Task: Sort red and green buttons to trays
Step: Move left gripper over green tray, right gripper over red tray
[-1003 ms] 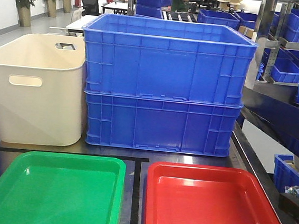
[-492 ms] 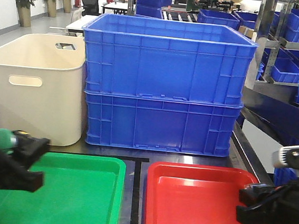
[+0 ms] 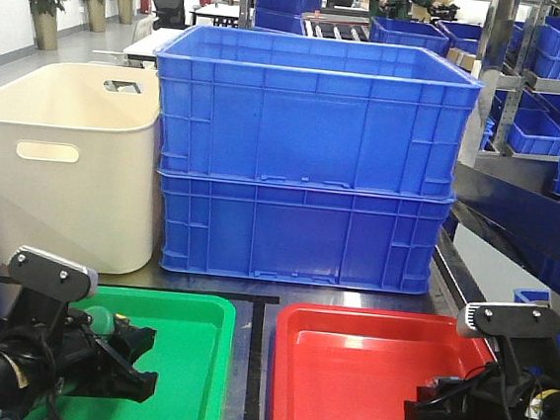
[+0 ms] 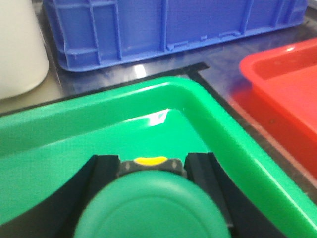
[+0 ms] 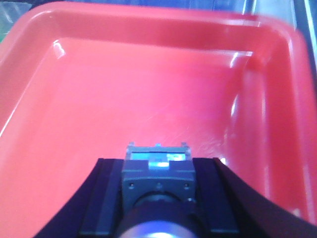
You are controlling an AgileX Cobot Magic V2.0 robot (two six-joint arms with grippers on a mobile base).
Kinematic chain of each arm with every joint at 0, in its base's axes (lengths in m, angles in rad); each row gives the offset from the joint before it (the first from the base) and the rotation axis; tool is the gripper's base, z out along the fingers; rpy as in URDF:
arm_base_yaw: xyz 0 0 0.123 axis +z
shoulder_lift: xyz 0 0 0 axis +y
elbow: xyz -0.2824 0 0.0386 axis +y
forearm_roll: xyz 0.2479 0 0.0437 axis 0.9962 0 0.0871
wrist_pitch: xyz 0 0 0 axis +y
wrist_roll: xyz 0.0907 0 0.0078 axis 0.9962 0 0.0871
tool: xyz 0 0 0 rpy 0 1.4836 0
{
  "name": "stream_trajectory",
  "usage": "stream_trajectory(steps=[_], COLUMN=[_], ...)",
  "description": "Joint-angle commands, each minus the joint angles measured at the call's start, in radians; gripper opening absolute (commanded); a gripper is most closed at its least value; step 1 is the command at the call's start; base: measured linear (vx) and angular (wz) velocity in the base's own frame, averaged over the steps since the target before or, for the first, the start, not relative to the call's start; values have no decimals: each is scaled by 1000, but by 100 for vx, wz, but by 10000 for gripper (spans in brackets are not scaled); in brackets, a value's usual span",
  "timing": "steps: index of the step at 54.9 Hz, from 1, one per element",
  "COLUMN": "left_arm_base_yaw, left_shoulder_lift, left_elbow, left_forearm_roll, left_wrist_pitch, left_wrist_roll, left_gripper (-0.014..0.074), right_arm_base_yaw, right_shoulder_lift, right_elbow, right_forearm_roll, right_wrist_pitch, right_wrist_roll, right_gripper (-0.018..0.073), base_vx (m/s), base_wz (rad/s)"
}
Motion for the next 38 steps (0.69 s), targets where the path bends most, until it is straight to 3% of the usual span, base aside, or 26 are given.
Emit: stream_trajectory(steps=[1,11,20,27,38], left_arm_base_yaw=[-6,-6,-6,-6,-6], left_shoulder_lift=[-16,15,20,20,14], left_elbow=[-36,-36,-36,-36,-36], left_forearm_roll=[-6,-6,-6,-6,-6], left_wrist_pitch=[-95,-96,-96,-96,-103], left_wrist_roll=[-6,-6,-6,-6,-6], left_gripper=[102,278,503,647,713], right_arm_base_yaw=[2,2,2,2,2], right_shoulder_lift=[-11,30,44,44,44], right_elbow=[-36,-36,-36,-36,-36], right_forearm_roll=[46,57,57,56,53], right_wrist_pitch=[-72,-61,-59,-74,-80], right_wrist_roll=[2,1,-3,-3,-3], right_gripper=[102,265,437,521,554], base_vx=[0,0,0,0,0], base_wz=[0,0,0,0,0])
